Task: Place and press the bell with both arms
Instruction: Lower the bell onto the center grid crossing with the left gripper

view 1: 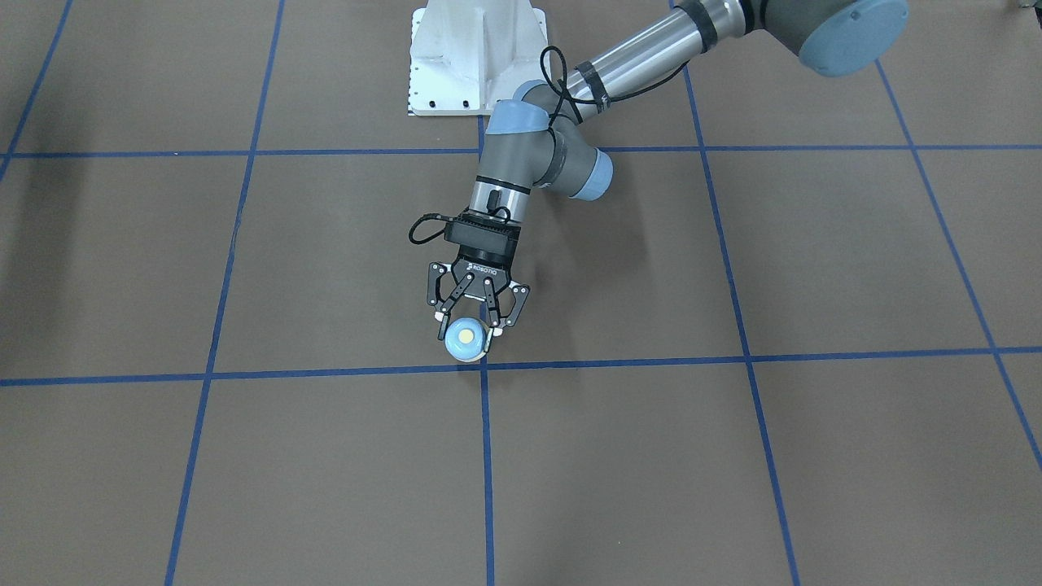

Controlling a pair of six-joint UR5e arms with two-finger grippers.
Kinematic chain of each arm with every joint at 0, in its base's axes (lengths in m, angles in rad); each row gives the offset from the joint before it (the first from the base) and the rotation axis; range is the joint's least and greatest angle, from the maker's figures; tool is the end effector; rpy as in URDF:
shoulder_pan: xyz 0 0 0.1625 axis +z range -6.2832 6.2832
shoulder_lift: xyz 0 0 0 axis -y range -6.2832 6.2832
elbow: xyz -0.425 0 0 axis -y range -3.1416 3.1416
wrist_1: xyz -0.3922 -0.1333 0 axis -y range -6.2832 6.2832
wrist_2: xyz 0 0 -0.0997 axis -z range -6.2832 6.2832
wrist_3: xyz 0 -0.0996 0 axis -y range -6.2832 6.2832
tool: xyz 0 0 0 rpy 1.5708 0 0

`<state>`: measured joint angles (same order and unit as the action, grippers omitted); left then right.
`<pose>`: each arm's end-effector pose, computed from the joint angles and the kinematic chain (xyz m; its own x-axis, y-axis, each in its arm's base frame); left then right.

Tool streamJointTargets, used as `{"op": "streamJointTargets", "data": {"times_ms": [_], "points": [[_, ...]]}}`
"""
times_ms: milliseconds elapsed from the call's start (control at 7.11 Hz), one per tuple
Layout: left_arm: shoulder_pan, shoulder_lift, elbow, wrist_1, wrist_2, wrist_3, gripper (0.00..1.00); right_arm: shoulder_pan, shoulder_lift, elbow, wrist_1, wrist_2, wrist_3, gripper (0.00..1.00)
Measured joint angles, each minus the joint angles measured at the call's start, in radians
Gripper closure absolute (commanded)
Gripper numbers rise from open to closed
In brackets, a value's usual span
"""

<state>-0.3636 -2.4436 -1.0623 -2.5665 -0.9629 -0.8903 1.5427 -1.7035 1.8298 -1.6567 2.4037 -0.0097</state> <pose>0.6734 -0.4597 0.2155 0.6641 0.2999 -0.6849 0.5096 0.4887 0.7081 0.0474 -0.4367 0.5973 0.6713 -0.0585 0.7389 0.0346 0.9983 0.0476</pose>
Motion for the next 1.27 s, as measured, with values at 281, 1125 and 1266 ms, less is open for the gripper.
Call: {"op": "streamJointTargets", "data": {"times_ms": [281, 1125, 1266], "points": [[-0.003, -0.011, 0.019, 0.004, 0.001, 0.000, 1.00, -0.001, 0.001, 0.000, 0.000, 0.011, 0.000, 0.00], [-0.017, -0.033, 0.075, 0.009, 0.019, -0.003, 0.01, 0.000, 0.002, 0.002, 0.000, 0.024, 0.001, 0.00], [-0.017, -0.032, 0.075, 0.009, 0.019, -0.006, 0.01, 0.000, 0.002, 0.002, 0.000, 0.025, 0.001, 0.00]]}}
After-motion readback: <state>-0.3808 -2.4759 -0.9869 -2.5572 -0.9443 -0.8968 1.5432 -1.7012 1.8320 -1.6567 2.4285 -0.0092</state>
